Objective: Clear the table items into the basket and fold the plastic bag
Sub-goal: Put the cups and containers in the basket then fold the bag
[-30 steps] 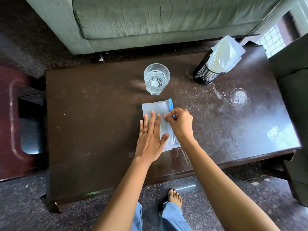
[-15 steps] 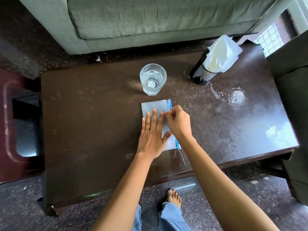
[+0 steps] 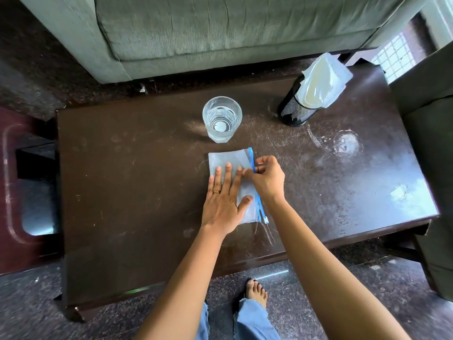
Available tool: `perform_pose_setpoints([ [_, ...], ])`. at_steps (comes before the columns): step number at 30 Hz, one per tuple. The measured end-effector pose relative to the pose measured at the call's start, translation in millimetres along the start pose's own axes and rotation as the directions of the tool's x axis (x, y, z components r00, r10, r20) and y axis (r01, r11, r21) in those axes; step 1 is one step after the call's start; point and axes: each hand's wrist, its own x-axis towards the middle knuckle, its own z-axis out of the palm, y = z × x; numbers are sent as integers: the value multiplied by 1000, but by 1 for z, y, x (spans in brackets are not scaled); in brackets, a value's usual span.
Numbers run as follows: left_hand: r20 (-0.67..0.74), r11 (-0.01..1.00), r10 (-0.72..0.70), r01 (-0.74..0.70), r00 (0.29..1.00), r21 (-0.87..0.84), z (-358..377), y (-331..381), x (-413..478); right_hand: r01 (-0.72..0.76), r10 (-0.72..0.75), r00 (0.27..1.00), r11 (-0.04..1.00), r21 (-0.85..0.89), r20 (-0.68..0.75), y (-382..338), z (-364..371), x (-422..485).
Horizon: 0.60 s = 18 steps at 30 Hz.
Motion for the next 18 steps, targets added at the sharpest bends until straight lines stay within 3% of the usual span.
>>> perform_pose_setpoints([
  [8, -49, 995, -61, 65, 997, 73, 8, 6, -1, 71, -108, 989, 945, -319, -99, 9, 7, -8],
  [14, -119, 997, -48, 55, 992, 54, 12, 7, 0, -60, 31, 992, 970, -237, -124, 6, -3, -12],
  [18, -103, 998, -56, 58, 993, 16, 12, 8, 1, -72, 57, 995, 975, -211, -76, 8, 0, -17],
])
